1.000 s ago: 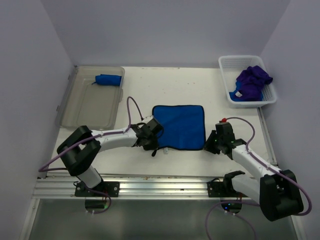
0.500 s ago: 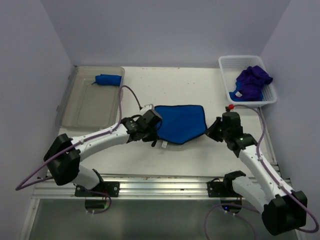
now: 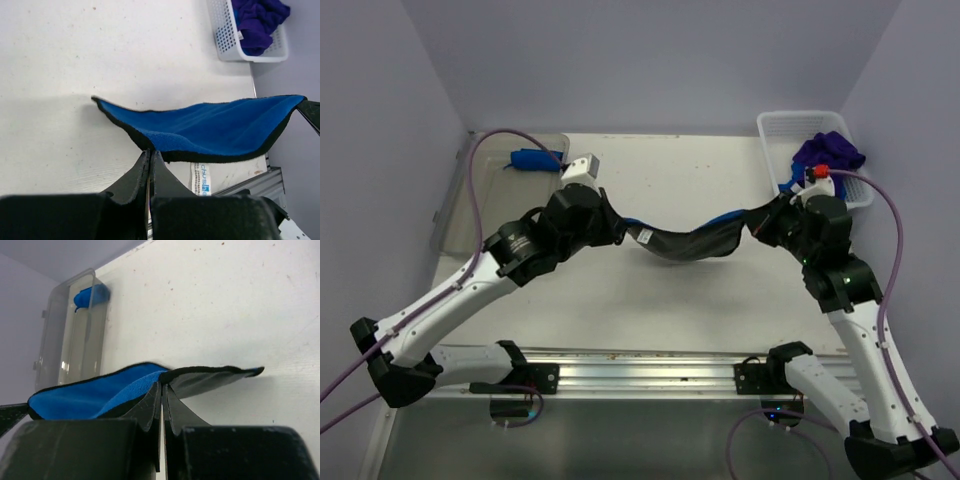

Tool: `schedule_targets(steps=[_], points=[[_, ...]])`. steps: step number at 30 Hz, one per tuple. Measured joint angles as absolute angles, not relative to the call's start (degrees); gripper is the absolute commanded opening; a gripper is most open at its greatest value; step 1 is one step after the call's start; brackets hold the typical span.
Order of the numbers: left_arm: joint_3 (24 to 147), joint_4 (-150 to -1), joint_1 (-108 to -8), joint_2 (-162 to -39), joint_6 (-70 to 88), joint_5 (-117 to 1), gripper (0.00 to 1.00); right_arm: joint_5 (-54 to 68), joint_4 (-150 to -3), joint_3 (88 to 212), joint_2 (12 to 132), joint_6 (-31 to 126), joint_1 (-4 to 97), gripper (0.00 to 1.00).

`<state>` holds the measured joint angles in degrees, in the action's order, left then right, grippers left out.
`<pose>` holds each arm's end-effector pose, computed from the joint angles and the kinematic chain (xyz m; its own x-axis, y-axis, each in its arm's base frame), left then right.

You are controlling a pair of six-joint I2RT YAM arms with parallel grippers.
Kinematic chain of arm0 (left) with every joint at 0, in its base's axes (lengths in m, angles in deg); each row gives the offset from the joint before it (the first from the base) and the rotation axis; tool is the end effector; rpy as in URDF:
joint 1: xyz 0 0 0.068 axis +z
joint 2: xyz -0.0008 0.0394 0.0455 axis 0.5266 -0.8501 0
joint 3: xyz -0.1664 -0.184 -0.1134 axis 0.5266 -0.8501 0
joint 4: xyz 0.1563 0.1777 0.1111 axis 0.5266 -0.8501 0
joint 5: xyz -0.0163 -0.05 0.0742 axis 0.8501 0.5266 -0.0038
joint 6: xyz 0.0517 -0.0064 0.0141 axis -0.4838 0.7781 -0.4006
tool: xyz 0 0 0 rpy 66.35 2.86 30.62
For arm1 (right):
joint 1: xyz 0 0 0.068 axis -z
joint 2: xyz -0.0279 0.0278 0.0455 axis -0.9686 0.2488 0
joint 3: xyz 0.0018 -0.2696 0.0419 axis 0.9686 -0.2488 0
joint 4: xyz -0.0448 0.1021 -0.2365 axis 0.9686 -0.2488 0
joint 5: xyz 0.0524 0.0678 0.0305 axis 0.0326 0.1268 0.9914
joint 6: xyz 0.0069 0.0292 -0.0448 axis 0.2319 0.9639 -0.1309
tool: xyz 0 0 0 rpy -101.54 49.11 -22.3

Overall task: Roll the towels
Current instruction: Flatten the towel

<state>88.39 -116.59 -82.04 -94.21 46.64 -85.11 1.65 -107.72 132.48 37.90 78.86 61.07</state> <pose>0.1697 -0.1864 0.3889 -0.6462 -0.3495 -0.6784 0.0983 0.8434 -0.5282 0.1655 0.0446 0.3744 -0.4481 0.5254 -0.7233 -0.0152 0.8045 0.5938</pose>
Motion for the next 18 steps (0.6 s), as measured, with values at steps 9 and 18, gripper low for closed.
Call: schedule_targets(steps=[9,18], points=[[88.5,-118.9,-82.1,-81.3,45.8,-84.4,0.00,4.2,-116.7,142.0,30.5,76.2,60.9,0.00],[85.2,-122.0,-82.0,-72.3,49.7,-81.6,0.00,6.5,-122.7,140.9,24.4,79.6,60.9,0.00]])
